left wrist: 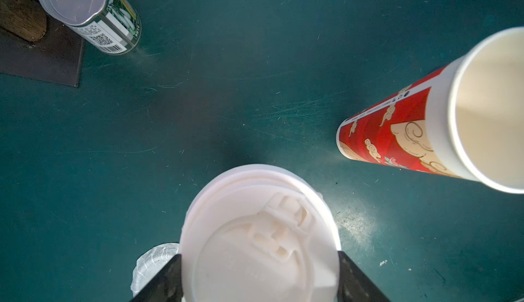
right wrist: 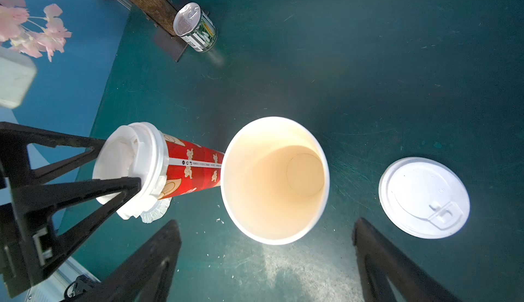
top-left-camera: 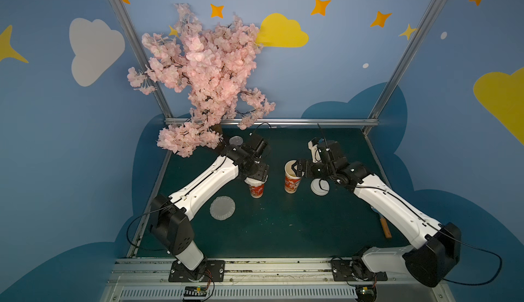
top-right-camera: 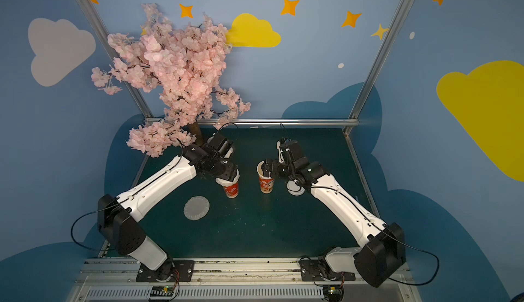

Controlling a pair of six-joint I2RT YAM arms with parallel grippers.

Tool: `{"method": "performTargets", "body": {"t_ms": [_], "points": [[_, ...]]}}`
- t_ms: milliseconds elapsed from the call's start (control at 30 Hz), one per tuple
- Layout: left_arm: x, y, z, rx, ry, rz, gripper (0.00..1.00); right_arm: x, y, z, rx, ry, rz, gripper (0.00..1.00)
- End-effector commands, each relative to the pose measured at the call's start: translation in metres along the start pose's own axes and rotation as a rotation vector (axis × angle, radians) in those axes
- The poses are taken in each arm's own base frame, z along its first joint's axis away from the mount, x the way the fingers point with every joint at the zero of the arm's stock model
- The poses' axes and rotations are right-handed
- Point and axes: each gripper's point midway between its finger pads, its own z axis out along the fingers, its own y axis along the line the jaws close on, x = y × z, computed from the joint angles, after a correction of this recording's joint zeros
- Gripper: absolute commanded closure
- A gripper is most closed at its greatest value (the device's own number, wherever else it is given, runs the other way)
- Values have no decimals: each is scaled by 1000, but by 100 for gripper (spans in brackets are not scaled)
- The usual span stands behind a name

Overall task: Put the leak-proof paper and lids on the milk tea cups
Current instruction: Secure the cup lid on the cup.

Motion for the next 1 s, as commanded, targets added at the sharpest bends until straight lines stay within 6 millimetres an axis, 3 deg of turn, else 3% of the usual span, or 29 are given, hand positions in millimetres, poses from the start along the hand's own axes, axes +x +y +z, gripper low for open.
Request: {"method": "performTargets", "body": {"t_ms": [0,233,400,567,767,967], "points": [[45,3,24,-5,188,-6,22,-7,7,-3,-11,-11,-21,5],[40,-1,20,12,170,-5,22,-22,22,-4,-56,-21,-61,7],[37,-2,19,15,162,-2,22,-41,52,-2,-187,-11,-108,31],[36,-2,19,14,156,0,22,-55,80,15,-361,89,-107,49],[34,-3,19,18,150,-4,22,-56,105,45,-500,230,-114,48],[32,-4,20,20,145,0,22,-52,119,67,-580,322,-105,44]]}}
